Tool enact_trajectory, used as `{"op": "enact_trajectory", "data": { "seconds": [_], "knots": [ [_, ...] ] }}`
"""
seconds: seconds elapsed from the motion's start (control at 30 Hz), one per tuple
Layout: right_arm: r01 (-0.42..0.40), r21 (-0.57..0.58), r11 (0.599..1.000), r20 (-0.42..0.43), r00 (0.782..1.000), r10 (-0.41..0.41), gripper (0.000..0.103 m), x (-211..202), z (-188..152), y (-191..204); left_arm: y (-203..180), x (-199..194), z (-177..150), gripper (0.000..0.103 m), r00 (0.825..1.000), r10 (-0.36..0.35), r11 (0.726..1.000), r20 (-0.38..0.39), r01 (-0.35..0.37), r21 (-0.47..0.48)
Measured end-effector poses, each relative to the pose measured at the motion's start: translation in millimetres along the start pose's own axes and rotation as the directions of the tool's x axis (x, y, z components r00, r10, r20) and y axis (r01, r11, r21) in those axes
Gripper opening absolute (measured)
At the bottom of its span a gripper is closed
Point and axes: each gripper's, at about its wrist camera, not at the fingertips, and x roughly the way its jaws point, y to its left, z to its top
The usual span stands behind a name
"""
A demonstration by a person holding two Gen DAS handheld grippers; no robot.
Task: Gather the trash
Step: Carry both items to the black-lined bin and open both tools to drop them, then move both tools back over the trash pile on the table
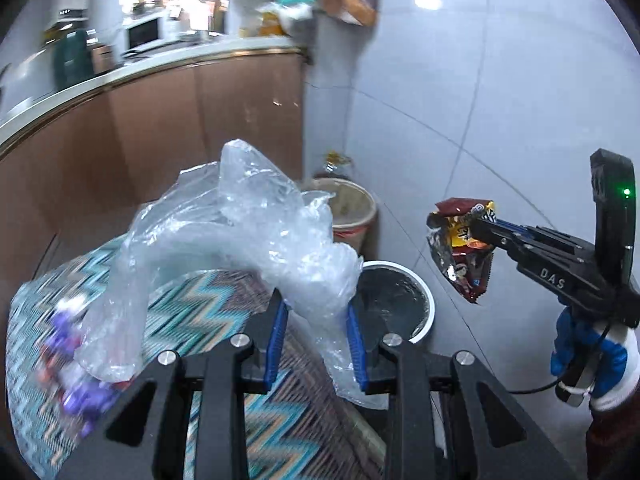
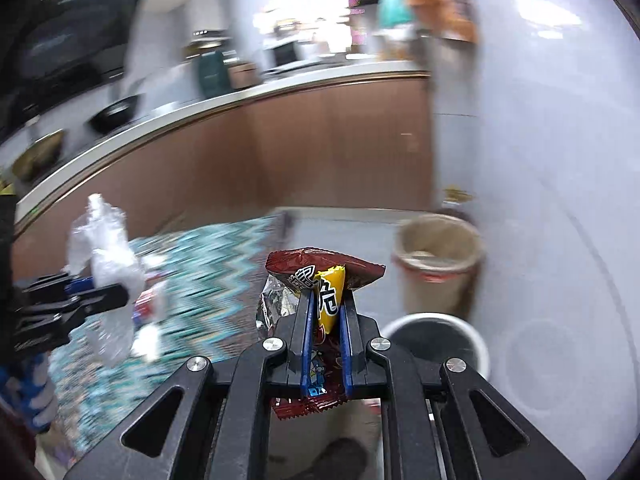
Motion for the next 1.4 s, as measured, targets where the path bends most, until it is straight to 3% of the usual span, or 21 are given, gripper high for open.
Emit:
{"op": "enact_trajectory", "data": {
  "seconds": [0.13,0.37,0.57,0.77,0.83,1.07,1.2,1.4],
  "knots": [
    [0.101,0.062,0.993,-0.028,0.995,-0.099,0.012,36.2,-0.9,-40.8,-32.1,75.0,23.3,0.027,0.996,-0.010,0.999,-0.087,0.014,0.049],
    [0.185,0.104,0.977,-0.115,0.978,-0.173,0.014,106.4,-11.1,-98.0,-63.6,178.3,36.0,0.030,0.978,-0.020,0.997,-0.208,0.035,0.067],
    [0.221,0.138,0.965,-0.188,0.963,-0.194,0.021,158.7,-21.0,-127.7,-69.7,243.1,32.6,0.032,0.955,-0.050,0.997,-0.292,0.063,0.034],
    [0.252,0.164,0.954,-0.247,0.947,-0.208,0.024,194.3,-34.6,-150.5,-72.8,281.7,27.7,0.041,0.937,-0.097,0.995,-0.337,0.093,-0.028],
    [0.260,0.166,0.951,-0.256,0.943,-0.213,0.033,199.3,-38.2,-154.1,-73.7,288.0,26.0,0.043,0.933,-0.102,0.995,-0.344,0.094,-0.038],
    [0.279,0.177,0.944,-0.257,0.939,-0.229,0.041,189.5,-45.5,-155.7,-70.9,289.6,23.8,0.047,0.931,-0.134,0.990,-0.341,0.114,-0.078],
    [0.280,0.178,0.943,-0.239,0.942,-0.235,0.043,171.4,-41.7,-148.9,-67.9,270.1,29.0,0.047,0.943,-0.140,0.989,-0.301,0.118,-0.090],
    [0.256,0.181,0.950,-0.184,0.957,-0.223,0.046,128.6,-30.5,-126.4,-58.9,205.5,30.4,0.047,0.970,-0.128,0.990,-0.206,0.113,-0.082]
  ]
}}
